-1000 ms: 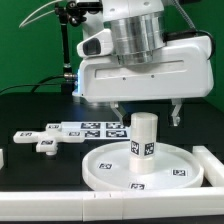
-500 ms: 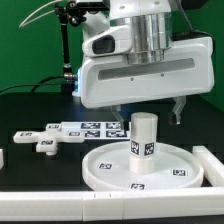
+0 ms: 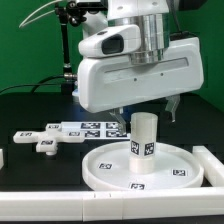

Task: Assemble round table

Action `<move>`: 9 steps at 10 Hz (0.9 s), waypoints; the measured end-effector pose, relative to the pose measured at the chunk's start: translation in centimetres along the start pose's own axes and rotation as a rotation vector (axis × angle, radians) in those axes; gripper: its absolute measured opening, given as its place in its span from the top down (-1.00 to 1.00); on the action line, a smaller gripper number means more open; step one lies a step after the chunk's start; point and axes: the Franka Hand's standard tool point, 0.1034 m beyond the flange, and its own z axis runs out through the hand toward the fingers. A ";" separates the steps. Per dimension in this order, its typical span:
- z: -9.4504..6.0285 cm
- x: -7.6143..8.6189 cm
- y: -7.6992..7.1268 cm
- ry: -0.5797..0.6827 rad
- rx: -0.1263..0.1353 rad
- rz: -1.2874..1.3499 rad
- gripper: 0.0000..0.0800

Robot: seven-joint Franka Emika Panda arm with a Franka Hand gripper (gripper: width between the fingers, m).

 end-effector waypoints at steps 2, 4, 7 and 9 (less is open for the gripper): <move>0.1 0.2 -0.3 -0.011 -0.032 -0.189 -0.62; 0.1 0.2 -0.4 -0.022 -0.042 -0.331 -0.62; 0.2 0.0 0.0 -0.032 -0.045 -0.525 -0.62; 0.2 -0.1 0.2 -0.039 -0.047 -0.629 -0.62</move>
Offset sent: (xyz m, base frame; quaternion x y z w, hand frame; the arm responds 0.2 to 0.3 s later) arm -0.0036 0.0050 0.0006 -0.0071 -0.0203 -0.1891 0.9817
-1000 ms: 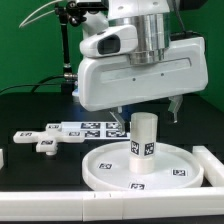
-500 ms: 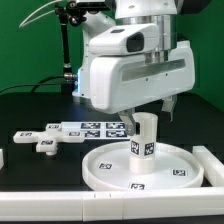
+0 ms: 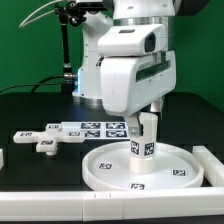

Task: Assemble round table

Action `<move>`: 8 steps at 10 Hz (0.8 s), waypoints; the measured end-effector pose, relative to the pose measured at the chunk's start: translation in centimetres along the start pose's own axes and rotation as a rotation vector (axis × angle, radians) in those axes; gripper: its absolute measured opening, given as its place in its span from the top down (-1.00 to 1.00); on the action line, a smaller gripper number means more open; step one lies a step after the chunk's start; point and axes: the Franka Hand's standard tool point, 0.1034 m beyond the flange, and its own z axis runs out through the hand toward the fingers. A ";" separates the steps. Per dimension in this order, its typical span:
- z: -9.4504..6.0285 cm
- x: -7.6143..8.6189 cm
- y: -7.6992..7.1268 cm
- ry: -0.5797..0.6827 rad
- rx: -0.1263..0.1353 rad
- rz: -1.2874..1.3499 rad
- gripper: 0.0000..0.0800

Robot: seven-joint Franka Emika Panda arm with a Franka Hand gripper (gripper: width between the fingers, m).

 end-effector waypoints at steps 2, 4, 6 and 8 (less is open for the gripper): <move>0.0 0.0 0.0 -0.018 -0.010 -0.145 -0.62; 0.0 0.2 0.0 -0.052 -0.024 -0.346 -0.62; 0.0 0.5 -0.2 -0.073 -0.029 -0.471 -0.62; 0.1 0.4 -0.2 -0.099 -0.032 -0.629 -0.62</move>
Offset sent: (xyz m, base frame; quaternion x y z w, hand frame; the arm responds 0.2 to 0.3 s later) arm 0.0029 0.0101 0.0020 -0.0188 -0.0375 -0.2102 0.9768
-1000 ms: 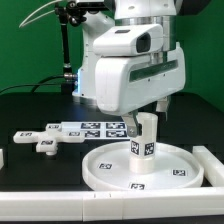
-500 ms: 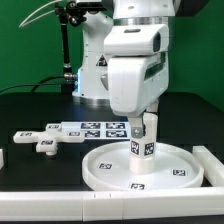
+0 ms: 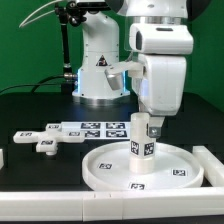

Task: Assemble round table

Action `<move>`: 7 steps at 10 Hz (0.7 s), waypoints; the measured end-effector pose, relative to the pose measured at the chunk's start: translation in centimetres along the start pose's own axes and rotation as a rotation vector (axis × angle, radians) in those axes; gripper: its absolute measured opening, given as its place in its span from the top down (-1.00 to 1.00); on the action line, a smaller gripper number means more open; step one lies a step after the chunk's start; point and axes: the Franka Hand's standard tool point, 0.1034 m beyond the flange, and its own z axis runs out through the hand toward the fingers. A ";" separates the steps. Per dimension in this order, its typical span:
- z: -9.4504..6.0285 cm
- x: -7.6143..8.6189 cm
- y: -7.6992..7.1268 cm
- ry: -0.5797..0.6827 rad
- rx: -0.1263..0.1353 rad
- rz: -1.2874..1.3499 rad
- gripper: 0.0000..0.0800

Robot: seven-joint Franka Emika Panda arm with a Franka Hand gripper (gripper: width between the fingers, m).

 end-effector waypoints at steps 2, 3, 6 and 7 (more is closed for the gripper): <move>0.1 -0.2 -0.1 -0.002 0.002 -0.100 -0.62; 0.1 -0.3 -0.1 -0.006 0.003 -0.155 -0.62; 0.2 -0.6 -0.1 -0.010 0.004 -0.231 -0.62; 0.2 -0.7 0.0 -0.011 0.003 -0.227 -0.32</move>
Offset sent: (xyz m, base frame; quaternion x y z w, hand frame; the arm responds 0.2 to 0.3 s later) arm -0.0009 0.0042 -0.0005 -0.0052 0.0049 -0.1871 0.9823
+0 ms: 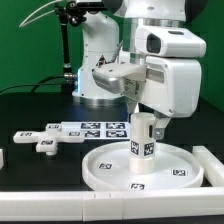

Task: Assemble round table

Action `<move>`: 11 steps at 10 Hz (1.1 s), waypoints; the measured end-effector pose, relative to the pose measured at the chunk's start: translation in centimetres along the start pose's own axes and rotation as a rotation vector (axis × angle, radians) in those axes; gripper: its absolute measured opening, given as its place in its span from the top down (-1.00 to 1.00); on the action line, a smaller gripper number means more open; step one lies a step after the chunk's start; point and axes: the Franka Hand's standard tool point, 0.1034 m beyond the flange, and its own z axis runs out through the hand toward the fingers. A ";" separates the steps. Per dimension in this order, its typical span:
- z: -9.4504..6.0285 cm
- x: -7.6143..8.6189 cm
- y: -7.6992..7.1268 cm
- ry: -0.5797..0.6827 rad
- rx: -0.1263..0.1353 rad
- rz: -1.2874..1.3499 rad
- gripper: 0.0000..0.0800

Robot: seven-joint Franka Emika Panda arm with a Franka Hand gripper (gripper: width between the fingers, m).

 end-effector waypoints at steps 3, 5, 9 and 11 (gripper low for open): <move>0.2 0.0 -0.1 0.001 0.004 0.006 -0.02; 0.2 -0.1 -0.2 0.001 0.004 0.023 -0.02; 0.3 -1.1 -0.7 0.003 0.023 0.229 -0.02; 0.4 -1.4 -0.7 0.001 0.025 0.342 -0.02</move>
Offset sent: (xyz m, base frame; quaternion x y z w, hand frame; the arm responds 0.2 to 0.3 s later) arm 0.0000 0.0000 0.0000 0.0000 0.0000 0.0000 1.0000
